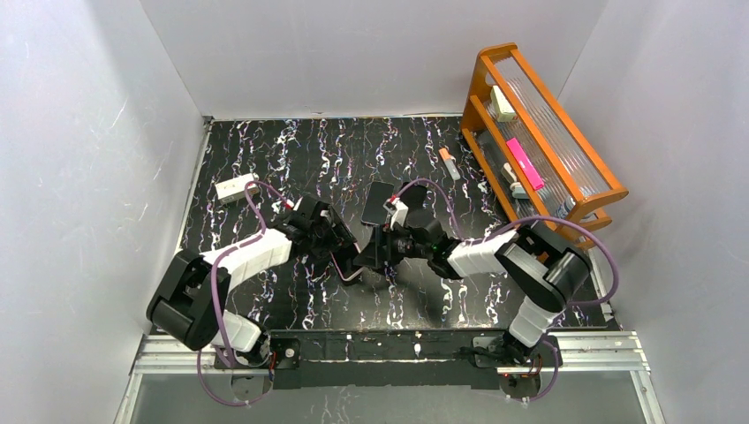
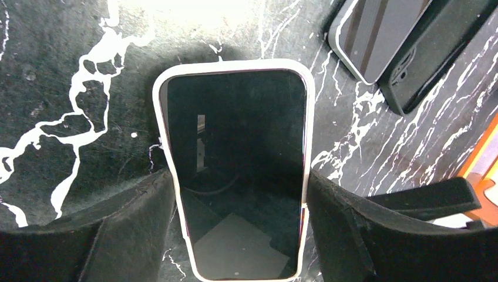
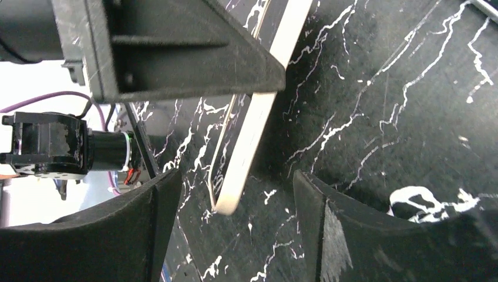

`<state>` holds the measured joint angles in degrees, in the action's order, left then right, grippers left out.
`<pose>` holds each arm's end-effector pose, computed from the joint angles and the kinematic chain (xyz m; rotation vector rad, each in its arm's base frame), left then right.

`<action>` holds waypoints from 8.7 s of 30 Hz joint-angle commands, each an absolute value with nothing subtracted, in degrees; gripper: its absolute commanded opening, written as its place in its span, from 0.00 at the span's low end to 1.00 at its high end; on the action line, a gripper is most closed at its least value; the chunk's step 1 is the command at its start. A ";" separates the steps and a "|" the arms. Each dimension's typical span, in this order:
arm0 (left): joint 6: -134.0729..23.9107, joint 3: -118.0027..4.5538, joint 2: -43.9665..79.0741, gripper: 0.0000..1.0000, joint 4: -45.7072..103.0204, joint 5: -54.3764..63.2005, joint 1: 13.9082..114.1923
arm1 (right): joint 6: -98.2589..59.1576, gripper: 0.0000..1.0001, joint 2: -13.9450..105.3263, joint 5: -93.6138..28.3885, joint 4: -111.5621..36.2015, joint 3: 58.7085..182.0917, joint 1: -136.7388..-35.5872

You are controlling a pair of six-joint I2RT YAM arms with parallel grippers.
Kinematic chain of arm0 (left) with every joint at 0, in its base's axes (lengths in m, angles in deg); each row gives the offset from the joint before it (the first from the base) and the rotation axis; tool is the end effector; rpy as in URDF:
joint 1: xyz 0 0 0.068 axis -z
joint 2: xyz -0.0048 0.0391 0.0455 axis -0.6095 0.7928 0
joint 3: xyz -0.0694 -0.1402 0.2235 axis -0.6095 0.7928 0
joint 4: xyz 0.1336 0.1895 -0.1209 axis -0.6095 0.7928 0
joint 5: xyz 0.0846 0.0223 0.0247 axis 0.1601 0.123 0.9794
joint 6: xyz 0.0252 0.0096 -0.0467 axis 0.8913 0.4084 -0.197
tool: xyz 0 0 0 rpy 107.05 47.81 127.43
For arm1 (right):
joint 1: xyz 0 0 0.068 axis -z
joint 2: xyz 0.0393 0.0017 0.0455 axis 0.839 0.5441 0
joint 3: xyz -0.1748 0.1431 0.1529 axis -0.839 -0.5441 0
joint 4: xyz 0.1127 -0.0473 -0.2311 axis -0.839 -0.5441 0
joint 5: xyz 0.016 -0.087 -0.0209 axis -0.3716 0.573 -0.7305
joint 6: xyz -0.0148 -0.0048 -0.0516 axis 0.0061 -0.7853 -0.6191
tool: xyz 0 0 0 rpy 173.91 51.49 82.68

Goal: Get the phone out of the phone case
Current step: Pick up the phone at the center of the board, then remove the phone case from the phone.

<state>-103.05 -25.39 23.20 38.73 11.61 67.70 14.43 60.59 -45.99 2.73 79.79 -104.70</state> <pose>0.2400 -0.1401 0.1802 -0.6378 2.4666 -0.7029 0.2053 0.2443 0.1524 -0.4036 2.1396 1.3198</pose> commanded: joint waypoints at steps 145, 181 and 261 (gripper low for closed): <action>-126.91 -9.61 12.31 0.00 -33.82 -1.13 70.61 | -10.63 0.28 37.21 -59.84 13.78 73.96 -99.27; -81.72 -32.40 9.14 0.00 7.74 -41.13 58.21 | -12.83 0.68 31.41 -75.88 -9.79 83.02 -92.81; -92.84 -28.11 9.00 0.00 -1.25 -39.33 64.45 | -21.43 0.27 33.38 -69.02 11.46 77.80 -95.88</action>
